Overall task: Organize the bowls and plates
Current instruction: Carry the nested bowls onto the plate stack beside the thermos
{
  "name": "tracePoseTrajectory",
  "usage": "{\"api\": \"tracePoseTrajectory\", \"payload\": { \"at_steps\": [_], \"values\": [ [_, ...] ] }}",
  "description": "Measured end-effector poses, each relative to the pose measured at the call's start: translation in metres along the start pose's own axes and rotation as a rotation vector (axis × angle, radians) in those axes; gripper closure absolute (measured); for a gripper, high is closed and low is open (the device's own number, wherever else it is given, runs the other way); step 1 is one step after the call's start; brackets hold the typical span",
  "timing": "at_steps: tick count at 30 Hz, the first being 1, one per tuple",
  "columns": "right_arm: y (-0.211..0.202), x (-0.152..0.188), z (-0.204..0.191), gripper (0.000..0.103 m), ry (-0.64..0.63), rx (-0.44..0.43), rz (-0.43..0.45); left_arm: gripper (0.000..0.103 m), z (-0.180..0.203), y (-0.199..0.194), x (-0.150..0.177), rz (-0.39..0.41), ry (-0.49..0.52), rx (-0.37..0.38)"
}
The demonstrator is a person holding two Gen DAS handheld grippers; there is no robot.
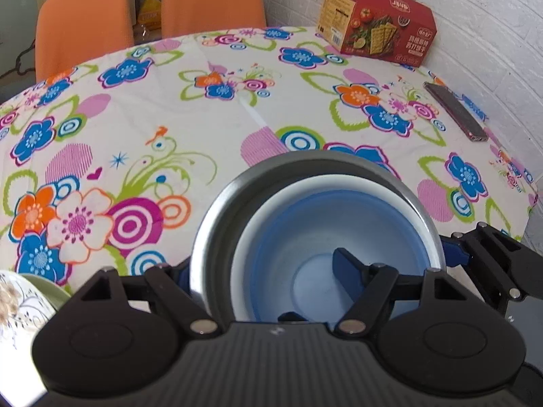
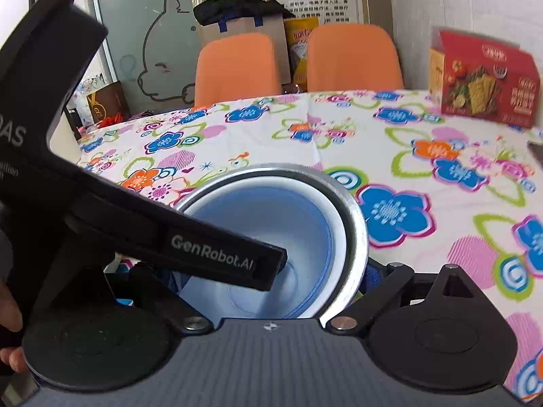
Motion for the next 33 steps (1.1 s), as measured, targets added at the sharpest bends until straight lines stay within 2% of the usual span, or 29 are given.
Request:
{"api": "tracePoseTrajectory", "payload": {
  "at_steps": [6,9,12,19,24,28,33],
  "values": [
    [-0.028,-0.02,-0.008,0.02,-0.027,-0.008,0.07,0.028,0.002,-0.033,-0.021,0.079,0.003,0.008],
    [-0.04,-0.027,-0.025,0.02,-0.056,-0.034,0.095,0.028,-0.007,-0.055,-0.016,0.106,-0.03,-0.002],
    [-0.043,-0.026,-0.049,0.019,-0.091,-0.07,0.106,0.028,-0.024,-0.078,0.0,0.116,-0.066,-0.046],
    [-0.027,-0.005,-0.126,0.019,-0.154,-0.252,0.026,0.028,-0.093,-0.121,0.059,0.095,-0.175,-0.199],
    [-0.012,0.013,-0.175,0.019,-0.195,-0.338,-0.04,0.025,-0.137,-0.139,0.101,0.076,-0.245,-0.28],
    [-0.001,0.024,-0.197,0.019,-0.209,-0.36,-0.083,0.025,-0.158,-0.14,0.121,0.067,-0.286,-0.293],
    [0.012,0.029,-0.201,0.019,-0.218,-0.331,-0.119,0.025,-0.169,-0.126,0.128,0.057,-0.304,-0.264]
  ]
}}
Point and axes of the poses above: each gripper's, at about its wrist camera, not at the fingertips, and y roughly the way its jaws point, z to its right, x to its underside, the point moved 7 cm from there along y, roughly the way its jaws point, and after that the axes turned 9 degrees about y, right-handed, at the moved point
